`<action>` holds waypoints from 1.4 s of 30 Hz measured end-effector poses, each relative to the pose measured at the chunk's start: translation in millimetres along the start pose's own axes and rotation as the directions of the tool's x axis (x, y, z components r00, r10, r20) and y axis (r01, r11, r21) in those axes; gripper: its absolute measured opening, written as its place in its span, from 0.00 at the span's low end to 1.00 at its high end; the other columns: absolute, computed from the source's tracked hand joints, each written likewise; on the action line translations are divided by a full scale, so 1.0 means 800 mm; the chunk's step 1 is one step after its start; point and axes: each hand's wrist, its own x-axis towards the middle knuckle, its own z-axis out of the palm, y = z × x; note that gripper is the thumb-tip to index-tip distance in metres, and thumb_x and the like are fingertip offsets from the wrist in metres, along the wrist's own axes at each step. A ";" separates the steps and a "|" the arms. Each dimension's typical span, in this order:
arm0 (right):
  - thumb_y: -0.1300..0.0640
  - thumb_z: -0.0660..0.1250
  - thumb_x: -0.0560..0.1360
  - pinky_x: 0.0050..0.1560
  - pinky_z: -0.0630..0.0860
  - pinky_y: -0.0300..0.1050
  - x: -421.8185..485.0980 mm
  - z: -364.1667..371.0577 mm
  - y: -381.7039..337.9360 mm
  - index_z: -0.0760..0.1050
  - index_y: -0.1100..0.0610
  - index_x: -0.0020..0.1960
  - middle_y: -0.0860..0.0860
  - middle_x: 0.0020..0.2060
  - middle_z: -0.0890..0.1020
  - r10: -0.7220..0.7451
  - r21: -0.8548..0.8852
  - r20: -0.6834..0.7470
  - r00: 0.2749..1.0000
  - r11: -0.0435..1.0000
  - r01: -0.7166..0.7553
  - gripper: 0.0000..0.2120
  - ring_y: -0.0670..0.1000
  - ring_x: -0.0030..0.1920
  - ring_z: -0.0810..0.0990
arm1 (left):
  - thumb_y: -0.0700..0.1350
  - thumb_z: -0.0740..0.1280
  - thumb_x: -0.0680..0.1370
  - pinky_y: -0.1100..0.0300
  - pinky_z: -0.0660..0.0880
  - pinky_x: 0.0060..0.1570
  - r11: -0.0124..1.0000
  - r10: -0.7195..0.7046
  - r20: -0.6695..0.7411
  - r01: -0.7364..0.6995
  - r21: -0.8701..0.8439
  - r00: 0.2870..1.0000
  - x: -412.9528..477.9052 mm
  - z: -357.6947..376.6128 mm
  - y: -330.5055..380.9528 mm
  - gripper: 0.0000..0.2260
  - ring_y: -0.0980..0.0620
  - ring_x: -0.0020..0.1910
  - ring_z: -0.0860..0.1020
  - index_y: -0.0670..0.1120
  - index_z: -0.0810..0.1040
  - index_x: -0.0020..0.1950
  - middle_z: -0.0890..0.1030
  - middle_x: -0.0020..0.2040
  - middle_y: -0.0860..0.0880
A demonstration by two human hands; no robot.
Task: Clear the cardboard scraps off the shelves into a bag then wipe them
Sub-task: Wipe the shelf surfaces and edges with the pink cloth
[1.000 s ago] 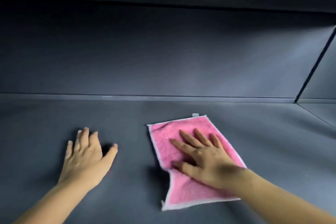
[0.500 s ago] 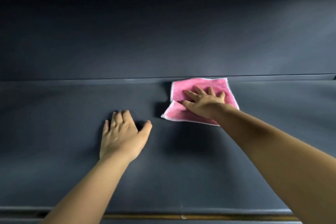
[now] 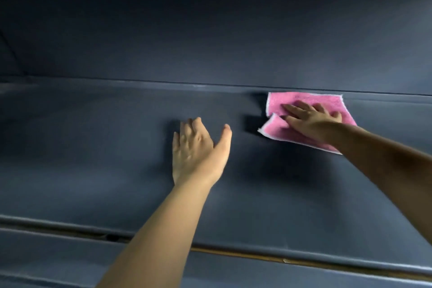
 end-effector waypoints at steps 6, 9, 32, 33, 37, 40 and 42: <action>0.37 0.47 0.78 0.71 0.40 0.68 -0.036 0.018 -0.169 0.44 0.41 0.76 0.45 0.77 0.42 -0.327 -0.032 0.067 0.943 0.944 0.329 0.28 0.58 0.77 0.40 | 0.55 0.55 0.79 0.57 0.51 0.74 0.967 -0.031 -0.102 0.004 -0.257 0.994 0.007 -0.007 -0.007 0.25 0.48 0.73 0.60 0.43 0.62 0.72 0.64 0.73 0.46; 0.42 0.48 0.79 0.71 0.38 0.68 -0.091 0.028 -0.186 0.42 0.43 0.77 0.45 0.77 0.41 -0.445 -0.021 0.068 0.893 0.894 0.448 0.28 0.59 0.76 0.37 | 0.53 0.58 0.78 0.56 0.58 0.71 0.885 -0.098 -0.085 0.047 -0.464 0.992 0.006 -0.016 -0.011 0.21 0.48 0.70 0.64 0.47 0.65 0.70 0.67 0.70 0.48; 0.45 0.53 0.78 0.58 0.70 0.49 -0.178 -0.013 -0.167 0.55 0.46 0.73 0.52 0.61 0.76 -0.277 0.292 -0.010 0.961 0.918 0.268 0.25 0.57 0.61 0.73 | 0.67 0.37 0.65 0.61 0.56 0.72 0.888 0.400 0.306 -0.449 0.105 0.864 -0.028 -0.076 -0.074 0.40 0.55 0.73 0.62 0.55 0.69 0.69 0.65 0.73 0.54; 0.48 0.55 0.77 0.54 0.72 0.46 -0.177 -0.020 -0.152 0.62 0.45 0.69 0.50 0.56 0.79 -0.263 0.336 -0.087 0.961 0.900 0.277 0.20 0.57 0.56 0.76 | 0.71 0.31 0.61 0.63 0.48 0.73 0.834 0.417 0.387 -0.516 0.198 0.822 -0.027 -0.075 -0.086 0.45 0.59 0.76 0.55 0.61 0.63 0.72 0.59 0.76 0.58; 0.59 0.59 0.75 0.52 0.76 0.47 -0.161 -0.009 -0.105 0.73 0.50 0.61 0.50 0.54 0.82 -0.090 0.427 -0.222 0.971 0.886 0.180 0.16 0.56 0.53 0.80 | 0.57 0.46 0.79 0.60 0.38 0.72 0.735 0.408 0.461 -0.583 0.345 0.788 0.006 -0.094 -0.085 0.21 0.55 0.78 0.42 0.65 0.58 0.73 0.45 0.78 0.57; 0.62 0.60 0.75 0.55 0.74 0.46 -0.155 0.008 -0.093 0.75 0.54 0.61 0.52 0.57 0.80 -0.027 0.465 -0.283 0.959 0.870 0.162 0.16 0.56 0.58 0.77 | 0.35 0.56 0.77 0.53 0.59 0.72 0.792 0.308 0.357 -0.446 0.418 0.882 0.015 -0.080 -0.041 0.22 0.45 0.74 0.61 0.50 0.70 0.70 0.62 0.75 0.45; 0.64 0.60 0.75 0.55 0.71 0.44 -0.155 0.012 -0.097 0.75 0.56 0.61 0.51 0.58 0.79 -0.057 0.440 -0.351 0.935 0.871 0.218 0.16 0.55 0.60 0.74 | 0.42 0.55 0.78 0.50 0.63 0.69 0.875 0.200 0.354 -0.329 0.355 0.914 0.000 -0.051 -0.016 0.17 0.41 0.70 0.65 0.42 0.69 0.66 0.67 0.71 0.41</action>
